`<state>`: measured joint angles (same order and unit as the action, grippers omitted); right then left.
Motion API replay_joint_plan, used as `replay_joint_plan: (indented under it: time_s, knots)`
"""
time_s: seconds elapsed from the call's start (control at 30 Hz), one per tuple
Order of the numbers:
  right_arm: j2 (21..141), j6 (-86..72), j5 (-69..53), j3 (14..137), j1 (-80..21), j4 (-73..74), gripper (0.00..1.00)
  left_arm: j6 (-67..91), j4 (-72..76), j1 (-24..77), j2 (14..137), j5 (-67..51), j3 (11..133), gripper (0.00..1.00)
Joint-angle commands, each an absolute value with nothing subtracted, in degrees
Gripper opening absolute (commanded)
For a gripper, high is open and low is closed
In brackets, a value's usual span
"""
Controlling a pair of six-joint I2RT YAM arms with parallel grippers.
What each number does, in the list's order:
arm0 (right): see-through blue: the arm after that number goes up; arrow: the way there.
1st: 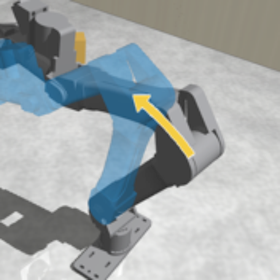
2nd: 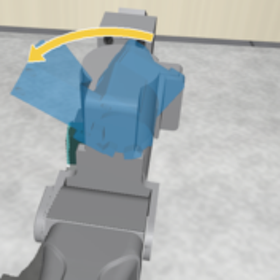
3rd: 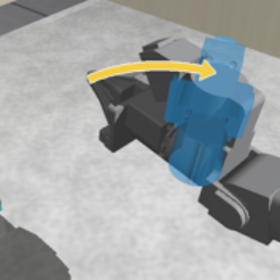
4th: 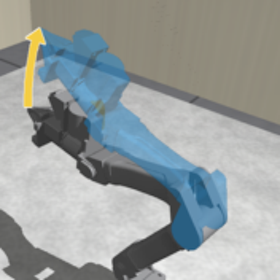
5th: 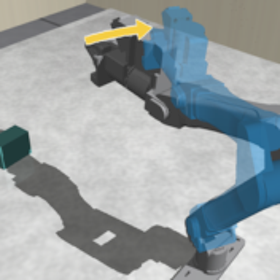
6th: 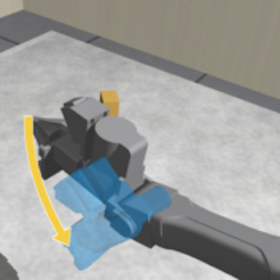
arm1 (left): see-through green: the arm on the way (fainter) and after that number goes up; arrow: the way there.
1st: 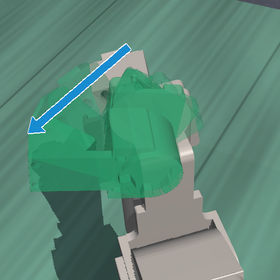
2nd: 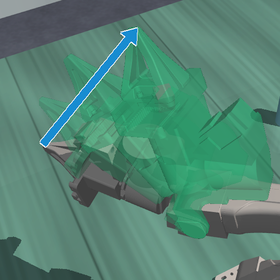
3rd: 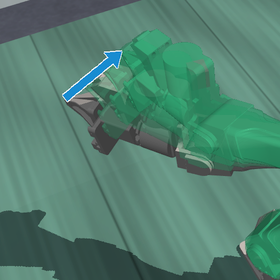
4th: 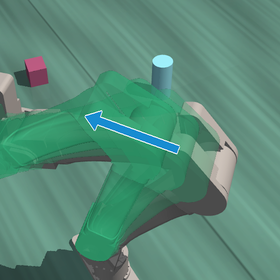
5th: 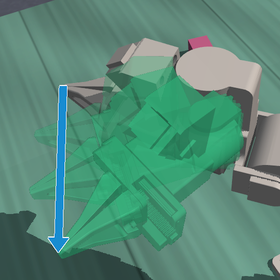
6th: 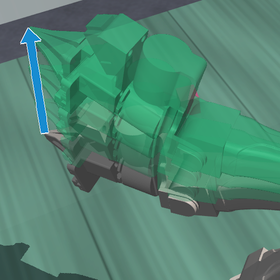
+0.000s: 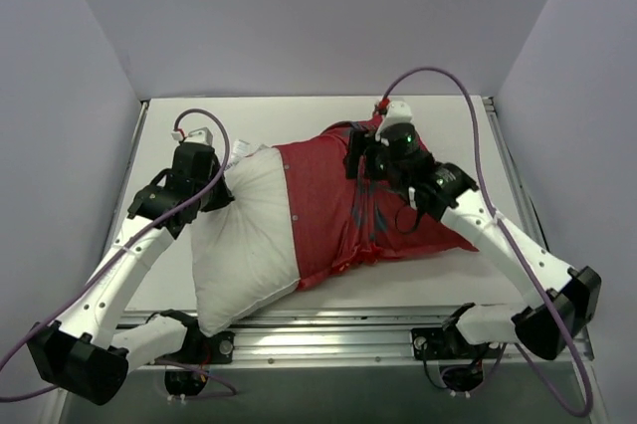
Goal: Remove the pillowcase from the pillow
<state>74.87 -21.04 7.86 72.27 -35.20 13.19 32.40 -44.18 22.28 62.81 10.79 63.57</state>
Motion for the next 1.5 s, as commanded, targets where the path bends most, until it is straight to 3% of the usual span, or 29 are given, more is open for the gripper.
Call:
replay_joint_plan:
  time_s: [0.0,0.13,0.3,0.4,0.43,0.47,0.57,0.6,0.73,0.83,1.03,1.23,1.47]
  knots:
    - [70.24,-23.99,15.02,65.07,-38.05,15.63,0.76,32.7,-36.22,20.3,66.26,16.09,68.11,0.02]
    - [67.76,-23.91,10.74,57.32,-38.06,12.14,0.76,32.26,-34.1,18.64,68.2,16.08,68.2,0.02]
    - [73.03,-22.68,6.95,54.14,-36.3,1.15,0.76,28.24,-31.2,17.05,69.44,15.04,68.46,0.04]
    - [76.9,-21.45,6.59,56.07,-35.42,-2.37,0.75,21.65,-30.24,17.14,66.19,10.22,68.82,0.24]
    - [77.86,-21.18,6.24,57.81,-35.16,-2.46,0.75,20.49,-30.5,17.23,64.96,6.37,68.64,0.34]
    - [79.26,-20.4,6.07,58.61,-34.81,-2.98,0.75,18.65,-31.8,17.4,62.51,4.5,68.12,0.54]
    - [81.2,-19.43,6.42,61.59,-33.76,-3.52,0.75,18.37,-37.67,18.98,58.55,2.2,66.63,0.85]
    - [81.65,-19.34,6.07,62.39,-32.97,-3.52,0.75,19.41,-39.53,19.59,57.93,2.28,65.66,0.87]
    - [84.19,-19.16,6.15,65.82,-32.61,-3.96,0.75,23.89,-46.66,25.03,55.81,0.79,63.63,0.92]
    - [86.22,-19.25,6.06,67.59,-32.96,-3.95,0.75,28.73,-49.3,35.39,53.97,4.38,63.81,0.92]
    - [87.89,-20.12,4.75,67.24,-33.13,-5.01,0.75,29.27,-48.43,54.74,55.63,20.81,61.97,0.95]
    - [86.84,-21.53,3.08,63.91,-33.57,-5.89,0.75,29.09,-46.06,57.66,61.43,33.65,59.15,0.96]
    - [86.22,-21.97,1.93,62.05,-33.66,-6.59,0.75,33.3,-44.21,57.66,66.88,32.88,56.08,0.96]
